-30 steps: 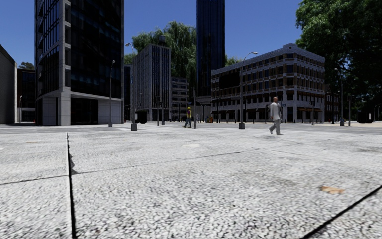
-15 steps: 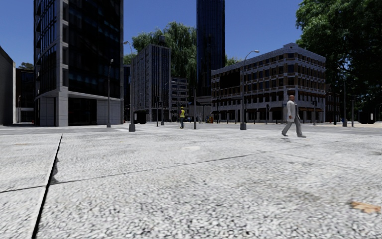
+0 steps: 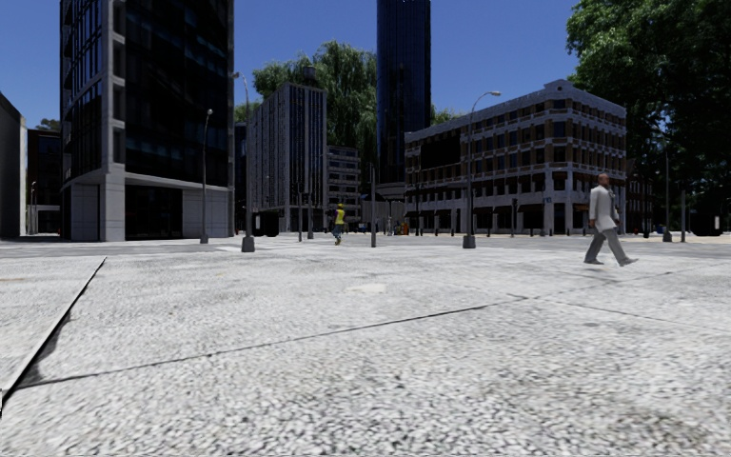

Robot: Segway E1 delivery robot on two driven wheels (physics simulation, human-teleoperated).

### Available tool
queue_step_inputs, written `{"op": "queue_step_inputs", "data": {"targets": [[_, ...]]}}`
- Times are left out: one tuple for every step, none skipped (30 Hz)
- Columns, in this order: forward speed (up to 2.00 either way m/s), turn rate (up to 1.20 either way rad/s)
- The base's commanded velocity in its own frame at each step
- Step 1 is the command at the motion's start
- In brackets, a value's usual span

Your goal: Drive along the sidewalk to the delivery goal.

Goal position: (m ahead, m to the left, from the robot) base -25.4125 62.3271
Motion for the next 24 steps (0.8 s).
{"op": "queue_step_inputs", "data": {"targets": [[1.08,0.16],[1.08,0.16],[1.08,0.16],[1.08,0.16],[1.08,0.16],[1.08,0.16],[1.08,0.16],[1.09,0.16],[1.09,0.16],[1.10,0.16],[1.10,0.16],[1.12,0.16],[1.15,0.16],[1.19,0.16],[1.22,0.16],[1.24,0.16],[1.27,0.16],[1.27,0.16],[1.28,0.16],[1.29,0.16],[1.29,0.16],[1.29,0.16],[1.29,0.16],[1.29,0.16]]}}
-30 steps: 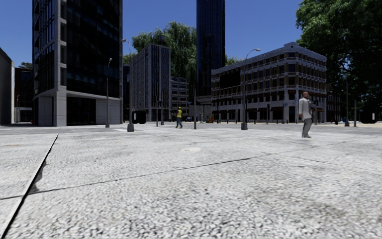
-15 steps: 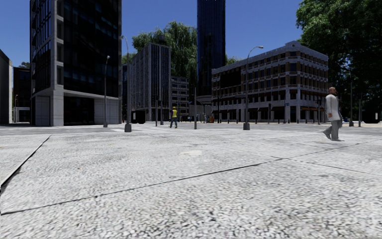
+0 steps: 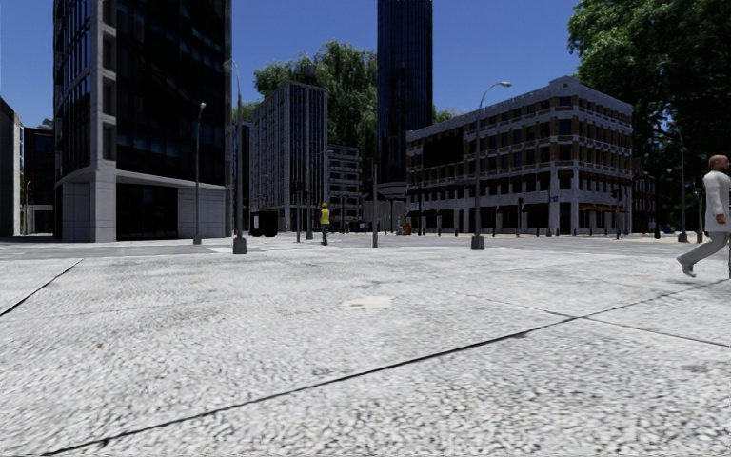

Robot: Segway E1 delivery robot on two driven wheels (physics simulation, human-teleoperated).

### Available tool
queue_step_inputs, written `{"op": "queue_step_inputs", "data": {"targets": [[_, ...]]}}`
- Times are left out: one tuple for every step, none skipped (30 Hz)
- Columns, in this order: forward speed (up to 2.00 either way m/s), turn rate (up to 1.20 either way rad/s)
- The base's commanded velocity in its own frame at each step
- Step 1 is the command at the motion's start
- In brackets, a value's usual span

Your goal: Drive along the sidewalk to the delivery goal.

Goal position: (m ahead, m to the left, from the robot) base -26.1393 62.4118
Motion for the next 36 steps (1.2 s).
{"op": "queue_step_inputs", "data": {"targets": [[1.29,0.16],[1.29,0.16],[1.29,0.16],[1.29,0.16],[1.29,0.19],[1.29,0.25],[1.29,0.33],[1.29,0.33],[1.29,0.37],[1.29,0.40],[1.29,0.40],[1.29,0.41],[1.29,0.42],[1.29,0.43],[1.29,0.43],[1.29,0.44],[1.29,0.44],[1.29,0.45],[1.29,0.45],[1.29,0.45],[1.29,0.45],[1.29,0.45],[1.29,0.45],[1.29,0.45],[1.29,0.45],[1.29,0.45],[1.29,0.45],[1.29,0.45],[1.31,0.45],[1.31,0.45],[1.34,0.45],[1.36,0.45],[1.37,0.45],[1.38,0.45],[1.38,0.45],[1.40,0.45]]}}
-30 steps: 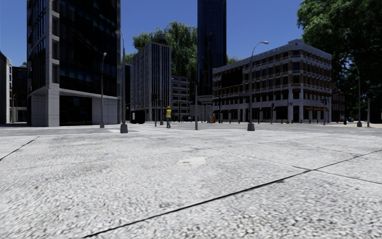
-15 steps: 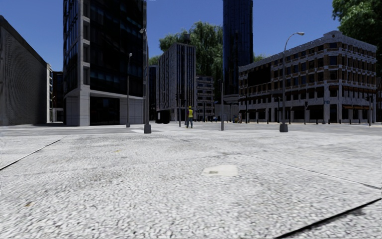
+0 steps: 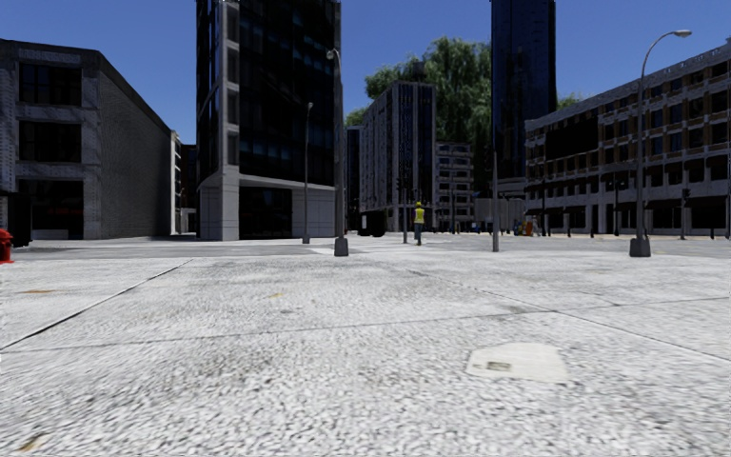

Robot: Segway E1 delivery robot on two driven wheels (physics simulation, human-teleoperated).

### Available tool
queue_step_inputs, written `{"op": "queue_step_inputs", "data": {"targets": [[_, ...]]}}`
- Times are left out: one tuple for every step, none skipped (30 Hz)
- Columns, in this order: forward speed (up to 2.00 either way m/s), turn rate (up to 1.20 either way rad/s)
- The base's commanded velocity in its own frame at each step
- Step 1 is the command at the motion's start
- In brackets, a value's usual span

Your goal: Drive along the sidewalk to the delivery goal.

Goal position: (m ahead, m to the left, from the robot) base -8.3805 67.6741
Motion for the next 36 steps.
{"op": "queue_step_inputs", "data": {"targets": [[1.43,0.45],[1.45,0.45],[1.45,0.45],[1.45,0.45],[1.45,0.45],[1.45,0.45],[1.46,0.45],[1.46,0.45],[1.46,0.45],[1.46,0.45],[1.47,0.45],[1.49,0.45],[1.51,0.45],[1.51,0.45],[1.53,0.45],[1.55,0.45],[1.57,0.45],[1.58,0.45],[1.59,0.45],[1.59,0.45],[1.61,0.45],[1.63,0.45],[1.63,0.45],[1.65,0.45],[1.65,0.45],[1.68,0.45],[1.71,0.45],[1.77,0.45],[1.86,0.45],[1.95,0.45],[1.96,0.45],[1.96,0.45],[1.96,0.45],[1.96,0.45],[1.96,0.45],[1.96,0.45]]}}
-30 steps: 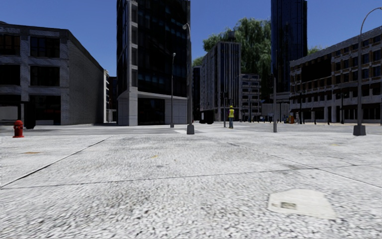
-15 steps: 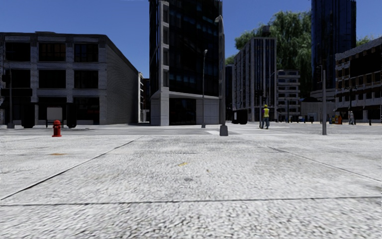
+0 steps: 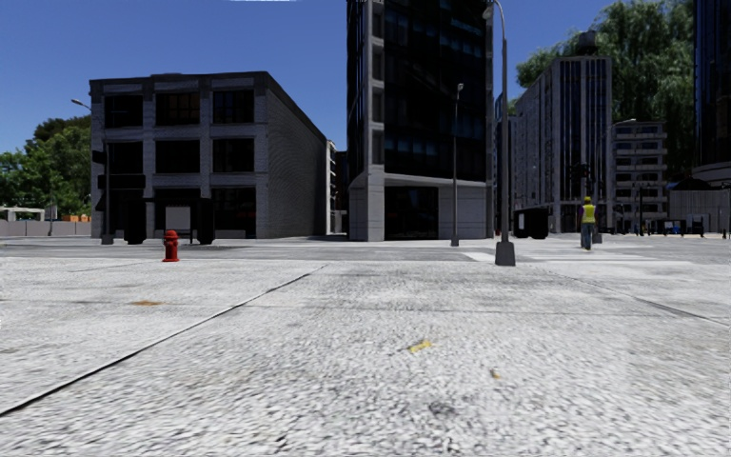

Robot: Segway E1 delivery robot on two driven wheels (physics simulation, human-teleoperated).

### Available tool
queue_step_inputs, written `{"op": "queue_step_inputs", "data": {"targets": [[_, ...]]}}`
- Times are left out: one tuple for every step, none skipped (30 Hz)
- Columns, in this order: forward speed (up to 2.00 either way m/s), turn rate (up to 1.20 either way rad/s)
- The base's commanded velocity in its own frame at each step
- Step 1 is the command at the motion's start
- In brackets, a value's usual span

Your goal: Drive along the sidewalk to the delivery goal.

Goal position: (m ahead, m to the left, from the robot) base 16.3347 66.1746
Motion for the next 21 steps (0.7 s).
{"op": "queue_step_inputs", "data": {"targets": [[1.96,0.45],[1.96,0.45],[1.96,0.45],[1.96,0.45],[1.96,0.45],[1.96,0.45],[1.96,0.45],[1.96,0.45],[1.96,0.45],[1.96,0.45],[1.96,0.45],[1.96,0.45],[1.96,0.46],[1.96,0.46],[1.96,0.46],[1.96,0.46],[1.96,0.46],[1.96,0.46],[1.96,0.46],[1.96,0.46],[1.96,0.46]]}}
